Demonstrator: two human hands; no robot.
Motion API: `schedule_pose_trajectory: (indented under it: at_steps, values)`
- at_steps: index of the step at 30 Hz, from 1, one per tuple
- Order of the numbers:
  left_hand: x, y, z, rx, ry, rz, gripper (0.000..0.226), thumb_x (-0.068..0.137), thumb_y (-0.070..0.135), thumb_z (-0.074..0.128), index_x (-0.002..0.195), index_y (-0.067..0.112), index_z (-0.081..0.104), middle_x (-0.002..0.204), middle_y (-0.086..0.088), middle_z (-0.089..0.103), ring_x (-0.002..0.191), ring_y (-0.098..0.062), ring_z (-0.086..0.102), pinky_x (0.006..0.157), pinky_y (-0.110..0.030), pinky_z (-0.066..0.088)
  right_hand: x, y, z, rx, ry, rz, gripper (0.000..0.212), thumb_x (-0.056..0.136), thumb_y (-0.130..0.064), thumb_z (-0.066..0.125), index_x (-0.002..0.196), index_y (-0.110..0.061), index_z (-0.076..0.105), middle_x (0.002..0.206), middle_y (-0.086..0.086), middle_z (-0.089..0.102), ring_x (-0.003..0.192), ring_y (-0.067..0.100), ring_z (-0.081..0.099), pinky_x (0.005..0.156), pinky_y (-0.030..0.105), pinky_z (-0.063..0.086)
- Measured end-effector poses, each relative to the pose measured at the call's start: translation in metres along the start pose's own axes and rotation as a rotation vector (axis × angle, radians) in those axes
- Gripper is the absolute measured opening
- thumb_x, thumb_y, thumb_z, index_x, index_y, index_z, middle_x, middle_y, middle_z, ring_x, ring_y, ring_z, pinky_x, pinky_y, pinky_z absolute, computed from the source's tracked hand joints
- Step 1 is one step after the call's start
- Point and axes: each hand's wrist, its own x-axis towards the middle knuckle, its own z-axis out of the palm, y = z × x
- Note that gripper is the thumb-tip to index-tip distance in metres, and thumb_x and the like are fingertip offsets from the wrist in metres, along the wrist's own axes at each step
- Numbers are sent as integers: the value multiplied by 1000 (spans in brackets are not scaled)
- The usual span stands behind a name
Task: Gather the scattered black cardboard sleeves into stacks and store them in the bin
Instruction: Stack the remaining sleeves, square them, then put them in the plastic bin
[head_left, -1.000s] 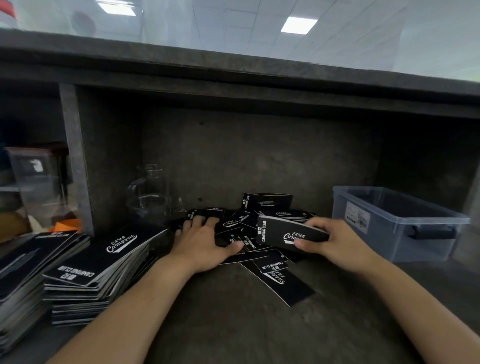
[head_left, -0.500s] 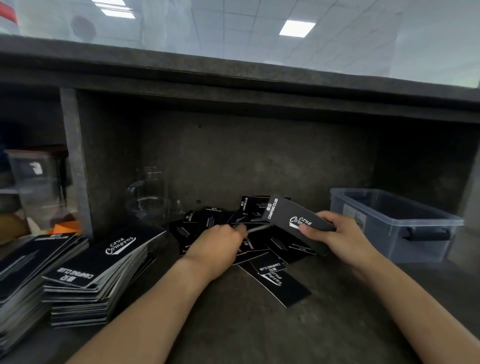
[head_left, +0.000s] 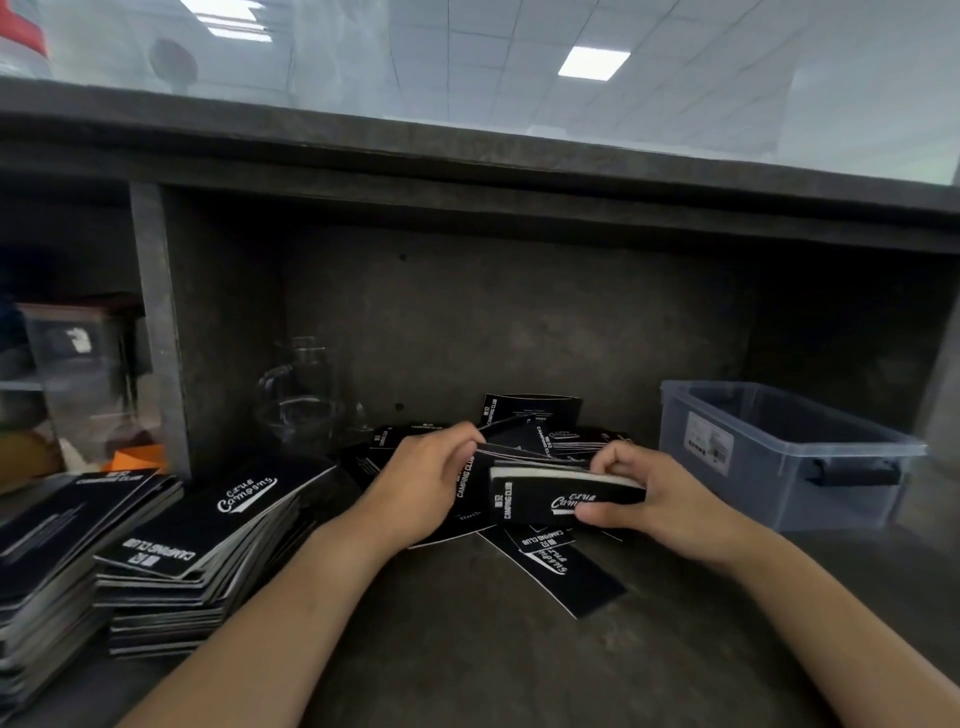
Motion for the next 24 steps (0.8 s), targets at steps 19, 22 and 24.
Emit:
schedule_pose_trajectory:
  at_steps: [19, 22, 24]
  values:
    - [0, 26, 32, -435, -14, -368, 31, 107, 20, 43, 92, 24, 70, 91, 5, 70, 89, -10, 62, 83, -27, 46, 1, -5, 12, 47, 89, -77, 23, 90, -32, 73, 109, -21, 68, 108, -5, 74, 100, -5, 66, 91, 16, 46]
    - [-1, 25, 32, -448, -19, -372, 32, 108, 22, 40, 95, 20, 69, 97, -1, 71, 93, -12, 62, 85, -27, 46, -1, -3, -1, 10, 182, -136, 5, 93, -17, 72, 92, -16, 77, 97, -3, 79, 96, 7, 73, 87, 21, 56]
    - [0, 25, 31, -454, -21, -382, 33, 108, 22, 40, 92, 22, 68, 97, -2, 70, 94, -12, 62, 84, -26, 46, -2, -4, -5, -34, 176, -121, 6, 91, -23, 73, 89, -20, 78, 93, -7, 79, 92, 5, 74, 85, 22, 59]
